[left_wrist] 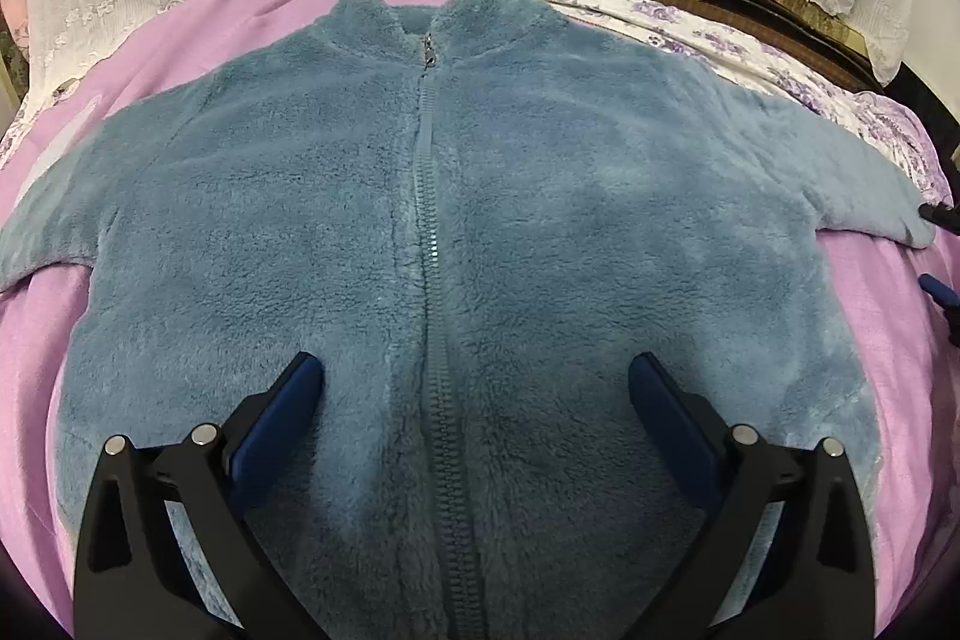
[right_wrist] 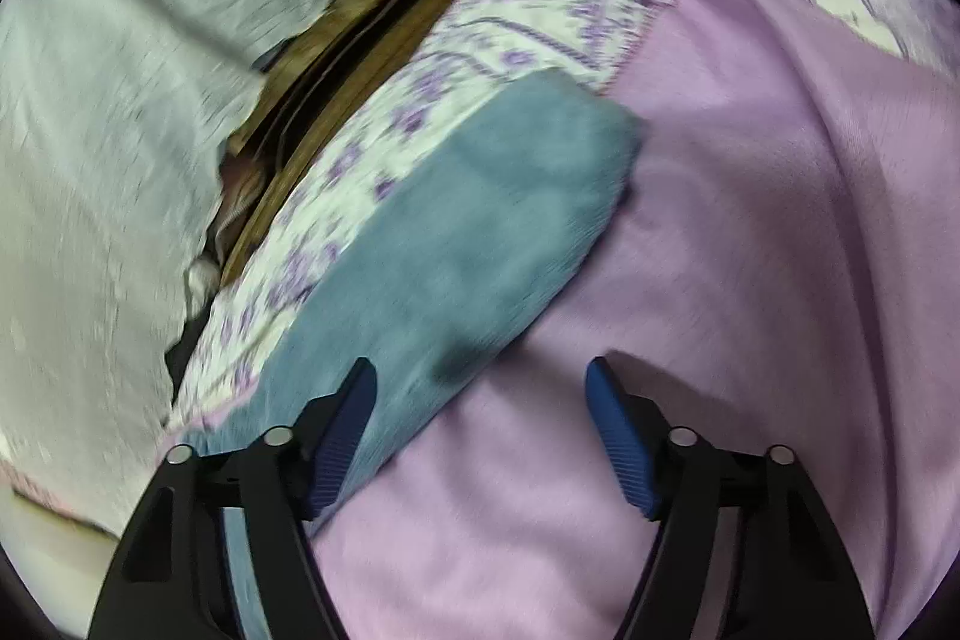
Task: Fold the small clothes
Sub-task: 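Move the right gripper to the jacket's sleeve cuff and grasp it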
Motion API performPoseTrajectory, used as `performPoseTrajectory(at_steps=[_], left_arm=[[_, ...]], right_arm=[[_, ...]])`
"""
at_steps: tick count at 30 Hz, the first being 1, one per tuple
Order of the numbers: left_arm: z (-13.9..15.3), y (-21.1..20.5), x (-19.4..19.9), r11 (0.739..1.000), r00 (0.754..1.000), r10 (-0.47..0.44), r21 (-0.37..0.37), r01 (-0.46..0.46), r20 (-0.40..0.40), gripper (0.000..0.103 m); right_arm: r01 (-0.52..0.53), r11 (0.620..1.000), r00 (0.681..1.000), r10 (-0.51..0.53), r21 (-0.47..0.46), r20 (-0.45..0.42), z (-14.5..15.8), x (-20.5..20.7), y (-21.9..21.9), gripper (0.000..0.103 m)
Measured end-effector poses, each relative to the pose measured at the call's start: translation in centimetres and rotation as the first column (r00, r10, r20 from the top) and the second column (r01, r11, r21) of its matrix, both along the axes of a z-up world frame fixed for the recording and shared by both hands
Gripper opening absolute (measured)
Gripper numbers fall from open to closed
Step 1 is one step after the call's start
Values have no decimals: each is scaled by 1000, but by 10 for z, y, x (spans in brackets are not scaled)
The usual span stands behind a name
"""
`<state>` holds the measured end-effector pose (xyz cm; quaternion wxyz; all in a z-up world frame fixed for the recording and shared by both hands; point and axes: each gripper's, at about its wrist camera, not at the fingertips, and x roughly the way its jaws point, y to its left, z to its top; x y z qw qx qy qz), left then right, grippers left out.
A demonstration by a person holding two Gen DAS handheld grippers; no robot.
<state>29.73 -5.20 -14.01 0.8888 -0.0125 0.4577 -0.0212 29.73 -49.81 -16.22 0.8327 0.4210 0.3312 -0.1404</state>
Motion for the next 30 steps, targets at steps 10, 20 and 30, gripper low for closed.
performPoseTrajectory(at_steps=[10, 20, 30], left_arm=[[58, -35, 16, 992, 998, -52, 117, 46, 47, 99], [16, -82, 92, 996, 1000, 27, 84, -27, 9, 99], [-2, -79, 95, 998, 999, 27, 50, -26, -23, 99]], right_arm=[[71, 996, 996, -74, 61, 43, 2, 25, -46, 61], [42, 995, 991, -54, 93, 124, -10, 14, -51, 57], [108, 983, 983, -127, 147, 129, -22, 1, -60, 25]])
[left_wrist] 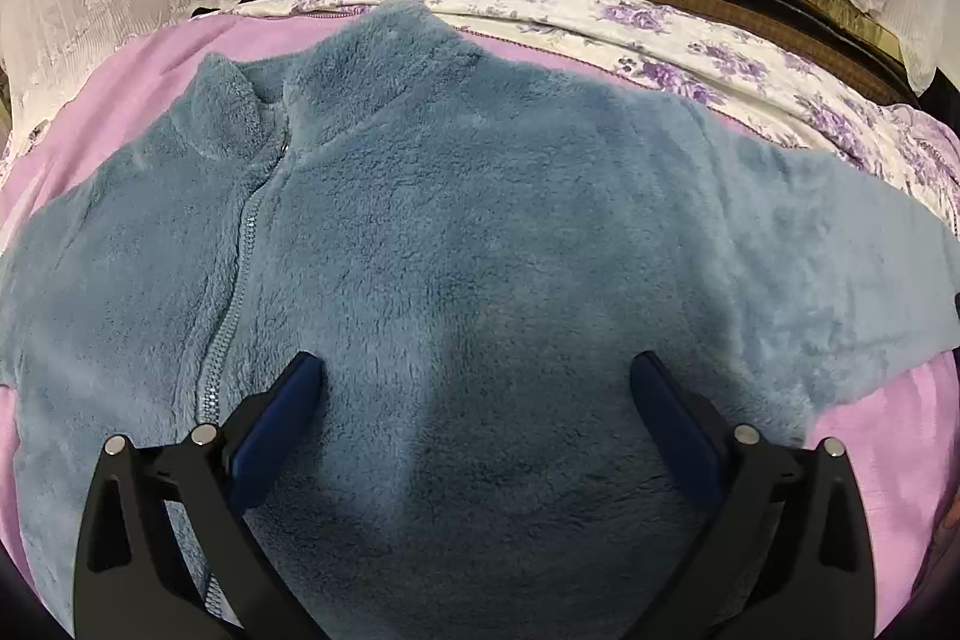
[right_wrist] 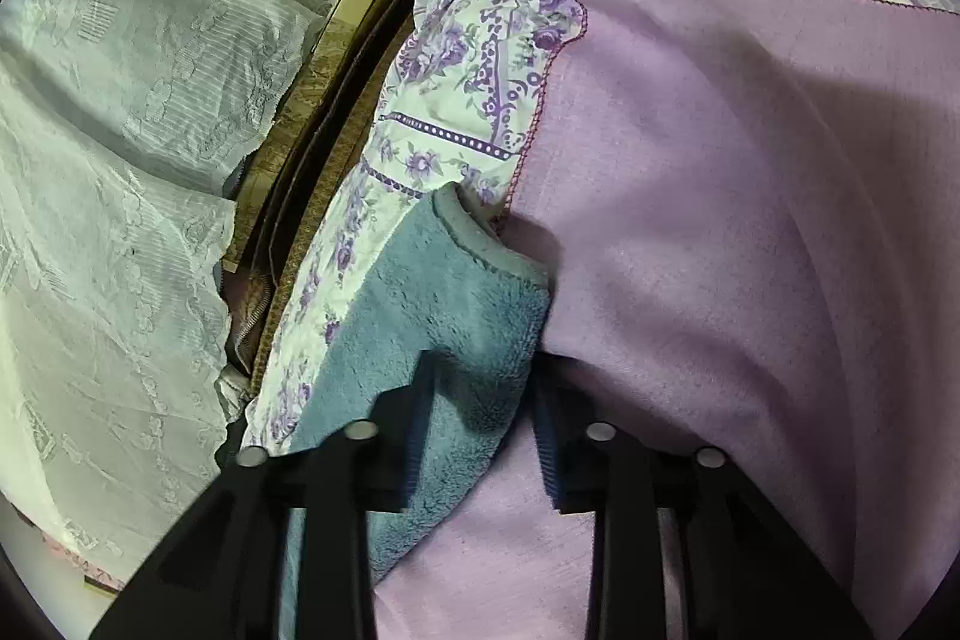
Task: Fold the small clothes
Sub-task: 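Move the right gripper to the jacket's sleeve cuff and grasp it, then lift the held sleeve with the right gripper and fold it across the jacket body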
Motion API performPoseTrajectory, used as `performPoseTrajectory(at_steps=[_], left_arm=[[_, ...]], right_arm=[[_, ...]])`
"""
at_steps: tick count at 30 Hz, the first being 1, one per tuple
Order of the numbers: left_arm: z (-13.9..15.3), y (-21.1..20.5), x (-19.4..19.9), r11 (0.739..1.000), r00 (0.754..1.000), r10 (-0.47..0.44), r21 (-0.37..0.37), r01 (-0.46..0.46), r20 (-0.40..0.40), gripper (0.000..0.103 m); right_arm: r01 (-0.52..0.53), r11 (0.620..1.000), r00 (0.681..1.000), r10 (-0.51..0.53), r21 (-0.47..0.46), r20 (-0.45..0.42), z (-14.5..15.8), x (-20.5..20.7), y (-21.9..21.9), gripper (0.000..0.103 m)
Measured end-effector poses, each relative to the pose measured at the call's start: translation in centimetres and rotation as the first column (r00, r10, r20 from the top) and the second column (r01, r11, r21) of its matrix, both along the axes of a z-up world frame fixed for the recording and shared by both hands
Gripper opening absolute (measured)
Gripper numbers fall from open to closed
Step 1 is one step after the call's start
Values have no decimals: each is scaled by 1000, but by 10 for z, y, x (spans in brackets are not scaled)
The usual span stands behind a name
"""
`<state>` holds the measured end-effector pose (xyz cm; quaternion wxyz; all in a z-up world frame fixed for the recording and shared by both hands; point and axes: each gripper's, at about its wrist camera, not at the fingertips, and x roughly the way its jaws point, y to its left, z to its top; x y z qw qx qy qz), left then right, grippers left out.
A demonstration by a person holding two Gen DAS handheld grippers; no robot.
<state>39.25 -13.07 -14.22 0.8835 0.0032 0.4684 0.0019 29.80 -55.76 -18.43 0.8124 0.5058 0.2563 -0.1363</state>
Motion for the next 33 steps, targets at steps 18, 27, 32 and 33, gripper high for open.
performPoseTrajectory(at_steps=[18, 27, 32, 33], left_arm=[[13, 9, -12, 999, 999, -14, -48, 16, 40, 99], [43, 40, -40, 998, 995, -44, 50, 40, 86, 99], [60, 92, -60, 974, 987, -50, 227, 13, 156, 99], [61, 105, -63, 966, 986, -41, 257, -2, 164, 99]], right_arm=[[-80, 964, 991, 103, -252, 81, 68, -5, 45, 8], [-165, 918, 978, 200, -362, 63, 96, -6, 88, 8], [-199, 902, 972, 232, -383, 42, 103, -1, 107, 8], [-205, 899, 970, 238, -387, 40, 106, 0, 111, 8]])
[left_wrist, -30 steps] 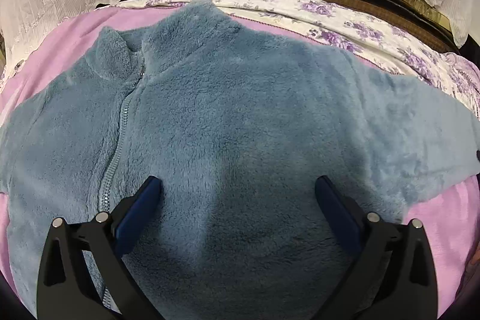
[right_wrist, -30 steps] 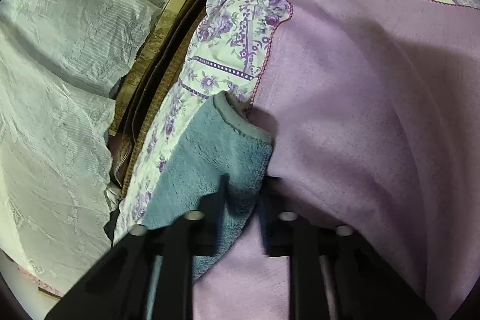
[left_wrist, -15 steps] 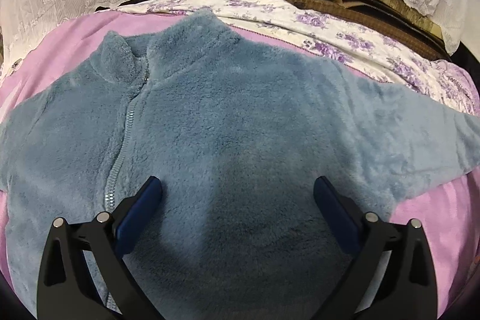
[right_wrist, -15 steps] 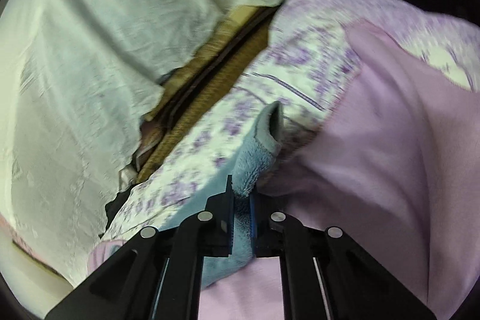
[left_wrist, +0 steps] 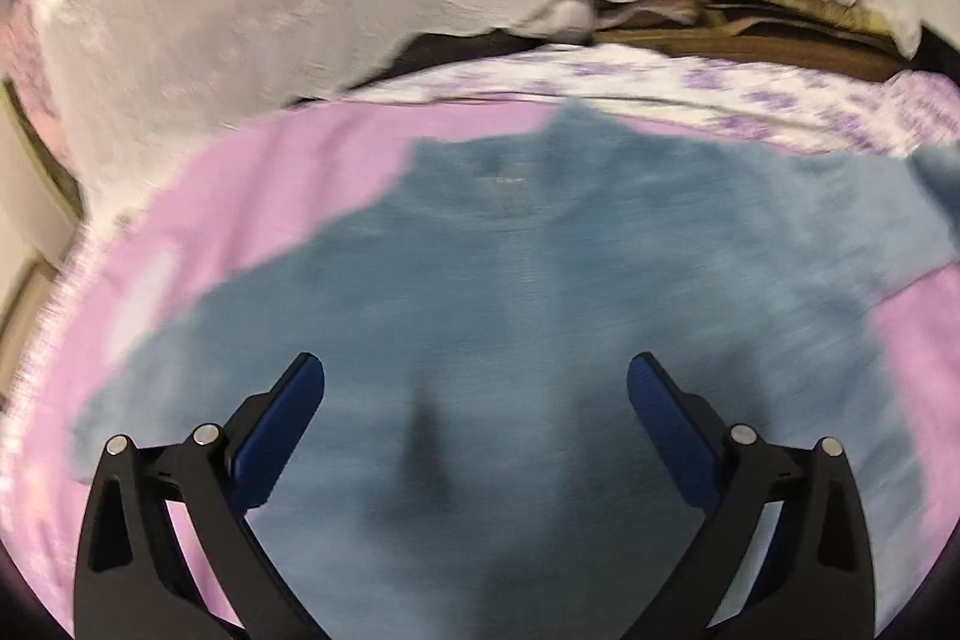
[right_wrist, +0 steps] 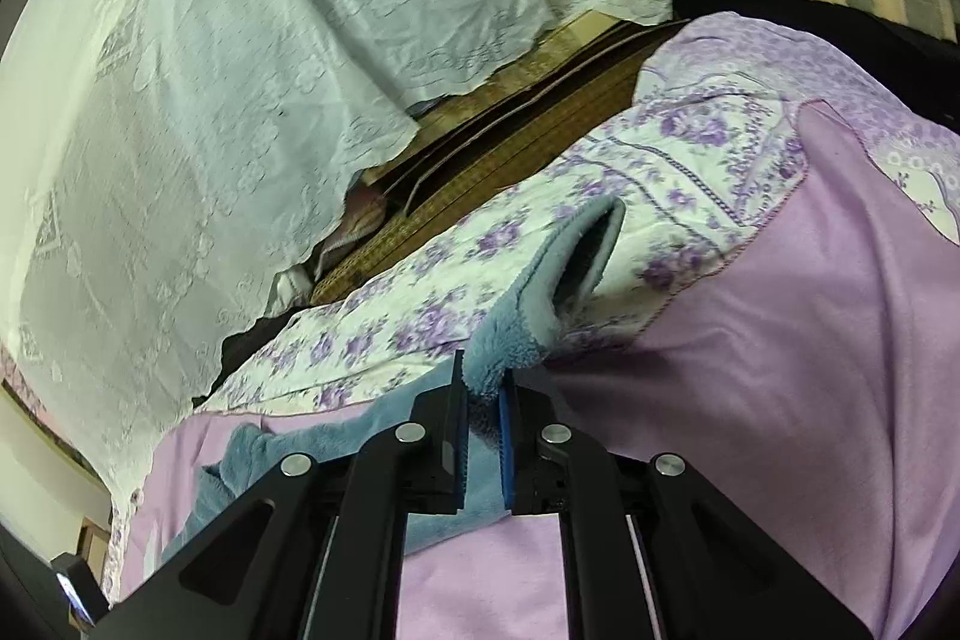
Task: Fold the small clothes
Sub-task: 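Lift the held sleeve with the right gripper and fold it across the jacket body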
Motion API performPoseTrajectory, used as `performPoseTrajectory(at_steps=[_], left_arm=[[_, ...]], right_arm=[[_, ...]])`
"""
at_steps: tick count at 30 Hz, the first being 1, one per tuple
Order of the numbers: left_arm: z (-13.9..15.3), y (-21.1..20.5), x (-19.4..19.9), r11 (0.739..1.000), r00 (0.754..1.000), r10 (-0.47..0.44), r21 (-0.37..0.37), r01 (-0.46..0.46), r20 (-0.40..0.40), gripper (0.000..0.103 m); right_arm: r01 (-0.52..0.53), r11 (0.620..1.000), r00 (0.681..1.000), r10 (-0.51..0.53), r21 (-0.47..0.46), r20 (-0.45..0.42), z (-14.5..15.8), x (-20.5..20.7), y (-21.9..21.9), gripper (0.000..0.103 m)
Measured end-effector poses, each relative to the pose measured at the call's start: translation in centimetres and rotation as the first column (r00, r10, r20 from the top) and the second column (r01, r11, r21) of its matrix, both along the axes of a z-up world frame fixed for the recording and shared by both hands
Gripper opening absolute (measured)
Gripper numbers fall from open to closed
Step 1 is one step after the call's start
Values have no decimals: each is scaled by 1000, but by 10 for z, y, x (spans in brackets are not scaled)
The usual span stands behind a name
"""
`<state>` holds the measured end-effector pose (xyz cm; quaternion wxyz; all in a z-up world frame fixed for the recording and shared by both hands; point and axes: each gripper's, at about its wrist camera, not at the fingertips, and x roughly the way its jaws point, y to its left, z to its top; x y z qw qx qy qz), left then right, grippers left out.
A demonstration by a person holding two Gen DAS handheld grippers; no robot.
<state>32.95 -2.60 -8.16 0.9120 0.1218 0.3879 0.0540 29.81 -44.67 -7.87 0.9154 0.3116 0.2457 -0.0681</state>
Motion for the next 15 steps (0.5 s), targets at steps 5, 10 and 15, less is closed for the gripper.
performPoseTrajectory(at_steps=[5, 10, 15], left_arm=[[-13, 91, -6, 987, 988, 154, 47, -153, -9, 99], [-38, 179, -3, 920, 942, 319, -204, -334, -103, 99], [-49, 183, 6, 915, 941, 315, -225, -336, -125, 99]], right_arm=[[-21, 1000, 1000, 21, -9, -8, 8, 7, 22, 8], [-55, 998, 998, 54, -43, -20, 19, 15, 52, 8], [-82, 993, 997, 81, -80, -13, 32, 17, 78, 8]])
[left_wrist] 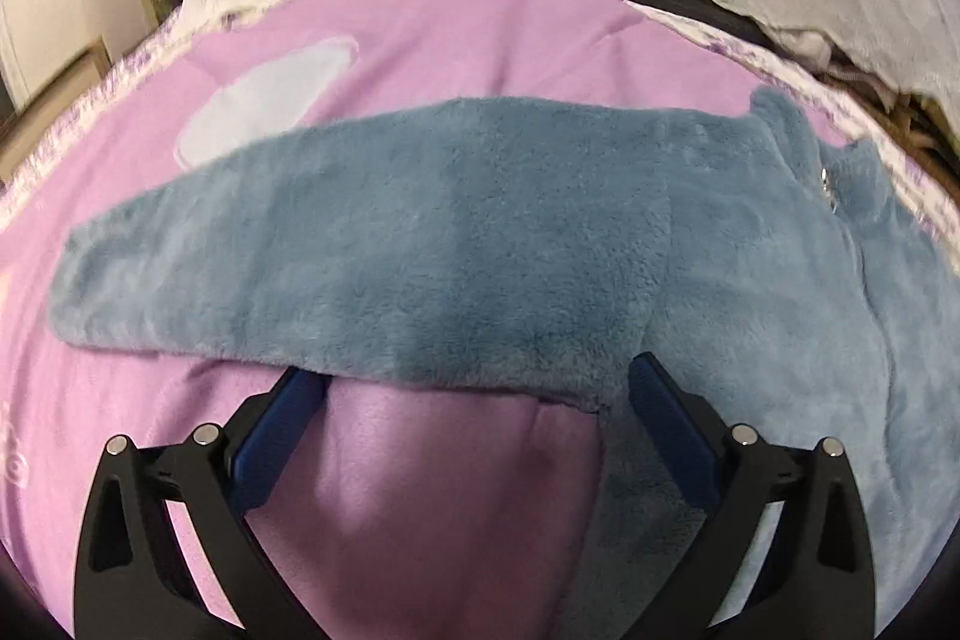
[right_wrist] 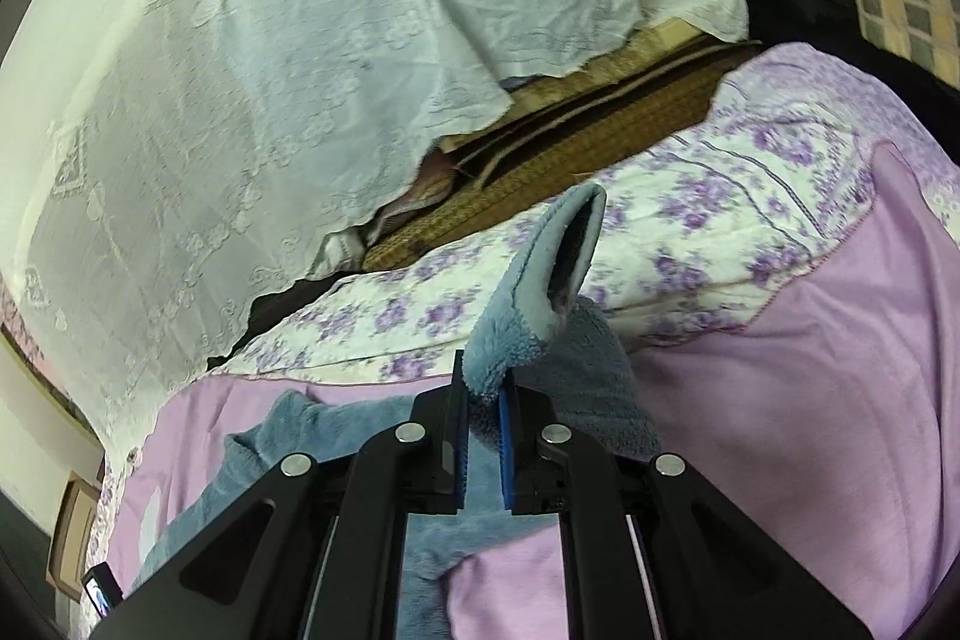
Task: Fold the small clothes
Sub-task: 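Lift the held sleeve with the right gripper and fold it across the jacket body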
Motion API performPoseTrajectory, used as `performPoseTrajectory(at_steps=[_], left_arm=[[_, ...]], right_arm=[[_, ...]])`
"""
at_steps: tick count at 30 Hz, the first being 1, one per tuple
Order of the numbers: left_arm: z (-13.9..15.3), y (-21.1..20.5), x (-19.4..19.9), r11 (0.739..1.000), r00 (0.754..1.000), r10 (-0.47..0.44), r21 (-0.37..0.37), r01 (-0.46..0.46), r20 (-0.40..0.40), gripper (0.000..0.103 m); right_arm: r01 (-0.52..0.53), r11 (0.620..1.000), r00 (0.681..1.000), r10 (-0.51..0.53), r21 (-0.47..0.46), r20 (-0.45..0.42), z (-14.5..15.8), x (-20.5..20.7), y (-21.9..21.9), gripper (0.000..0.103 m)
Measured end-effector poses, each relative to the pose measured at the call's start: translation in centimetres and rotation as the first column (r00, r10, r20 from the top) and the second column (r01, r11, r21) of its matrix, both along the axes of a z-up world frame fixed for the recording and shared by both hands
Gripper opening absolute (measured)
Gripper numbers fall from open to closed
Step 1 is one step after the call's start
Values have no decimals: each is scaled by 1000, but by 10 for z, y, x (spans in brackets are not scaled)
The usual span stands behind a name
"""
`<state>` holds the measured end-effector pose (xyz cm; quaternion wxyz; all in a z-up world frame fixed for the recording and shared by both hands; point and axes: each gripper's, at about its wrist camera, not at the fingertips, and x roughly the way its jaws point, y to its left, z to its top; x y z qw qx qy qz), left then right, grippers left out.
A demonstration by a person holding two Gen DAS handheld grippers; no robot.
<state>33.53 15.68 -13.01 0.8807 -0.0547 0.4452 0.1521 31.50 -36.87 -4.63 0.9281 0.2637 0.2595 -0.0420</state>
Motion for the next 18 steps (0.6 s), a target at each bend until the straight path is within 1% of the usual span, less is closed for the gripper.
performPoseTrajectory(at_steps=[1, 3, 5, 10, 18], left_arm=[[-2, -6, 2, 999, 1000, -11, 35, 12, -8, 99], [-6, -15, 3, 997, 1000, -15, 81, 16, -20, 99], [-7, -19, 4, 995, 1000, -13, 100, 15, -22, 99], [-8, -17, 3, 997, 1000, -5, 76, 7, -24, 99], [-10, -20, 2, 996, 999, 0, 92, 3, -32, 99]], right_arm=[[-5, 1000, 1000, 5, -6, 1, 3, 1, 5, 8], [-17, 1000, 1000, 17, -14, 1, 7, 2, 15, 8], [-28, 999, 1000, 28, -17, -2, 10, 4, 24, 8], [-56, 998, 998, 56, -21, -6, 15, 9, 49, 9], [-105, 994, 994, 105, -43, -6, 24, 19, 89, 8]])
